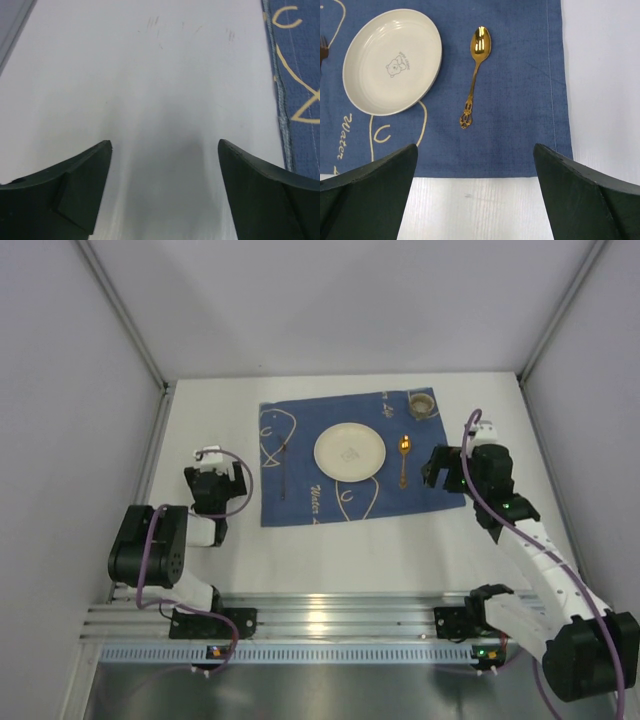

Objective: Set the dinner table for one person

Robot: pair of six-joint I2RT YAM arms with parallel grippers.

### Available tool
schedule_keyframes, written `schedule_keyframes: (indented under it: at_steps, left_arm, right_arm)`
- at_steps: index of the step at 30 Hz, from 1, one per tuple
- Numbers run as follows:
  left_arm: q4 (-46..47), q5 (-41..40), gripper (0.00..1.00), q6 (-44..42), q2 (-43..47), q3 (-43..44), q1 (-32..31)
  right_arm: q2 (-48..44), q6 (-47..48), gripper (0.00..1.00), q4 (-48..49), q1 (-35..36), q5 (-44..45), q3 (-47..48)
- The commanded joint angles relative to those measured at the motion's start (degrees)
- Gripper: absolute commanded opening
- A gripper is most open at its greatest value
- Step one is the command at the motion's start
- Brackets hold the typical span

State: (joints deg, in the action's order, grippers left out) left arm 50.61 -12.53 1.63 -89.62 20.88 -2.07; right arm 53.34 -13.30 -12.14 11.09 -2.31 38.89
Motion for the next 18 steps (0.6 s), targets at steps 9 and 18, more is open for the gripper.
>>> schedule_keyframes:
  at_steps: [9,18]
  left_arm:
    - [11.5,5.9,0.98,0.8,-0.3,-2.6,0.1]
    - [11.5,5.9,0.98,0.9,-0.3,-2.5,0.1]
  right_arm:
    - [0.9,11.0,1.00,26.6,0.7,11.1,-13.4]
    - [15.9,20.9,1.00,71.1,-3.4,4.1,-28.2]
